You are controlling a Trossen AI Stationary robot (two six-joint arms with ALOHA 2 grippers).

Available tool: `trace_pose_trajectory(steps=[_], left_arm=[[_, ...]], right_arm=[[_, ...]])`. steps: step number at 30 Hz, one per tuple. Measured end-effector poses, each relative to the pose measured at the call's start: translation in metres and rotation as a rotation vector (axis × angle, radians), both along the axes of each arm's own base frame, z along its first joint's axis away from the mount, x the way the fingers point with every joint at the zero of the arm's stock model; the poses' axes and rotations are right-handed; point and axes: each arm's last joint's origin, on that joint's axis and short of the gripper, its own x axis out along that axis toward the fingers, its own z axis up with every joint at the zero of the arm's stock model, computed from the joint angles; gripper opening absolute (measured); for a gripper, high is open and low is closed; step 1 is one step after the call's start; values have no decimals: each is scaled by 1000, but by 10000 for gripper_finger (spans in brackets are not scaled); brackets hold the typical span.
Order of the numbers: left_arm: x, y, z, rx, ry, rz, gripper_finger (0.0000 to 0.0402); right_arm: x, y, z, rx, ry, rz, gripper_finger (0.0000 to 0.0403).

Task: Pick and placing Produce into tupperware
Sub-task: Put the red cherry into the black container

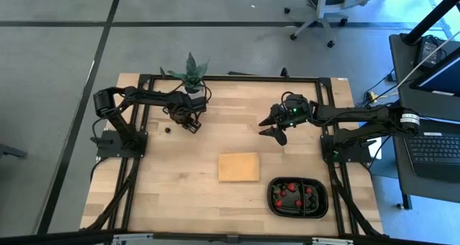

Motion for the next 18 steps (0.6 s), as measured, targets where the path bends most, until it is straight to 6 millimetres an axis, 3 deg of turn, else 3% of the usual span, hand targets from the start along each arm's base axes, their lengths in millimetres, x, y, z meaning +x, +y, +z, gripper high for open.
trace_pose_trajectory(steps=[9,18], left_arm=[[-1,-1,0,-22,13,-25,84],[7,-6,9,-259,-98,-105,79]], right_arm=[[-1,0,-1,5,17,-1,225],[-1,0,-2,6,17,-1,225]])
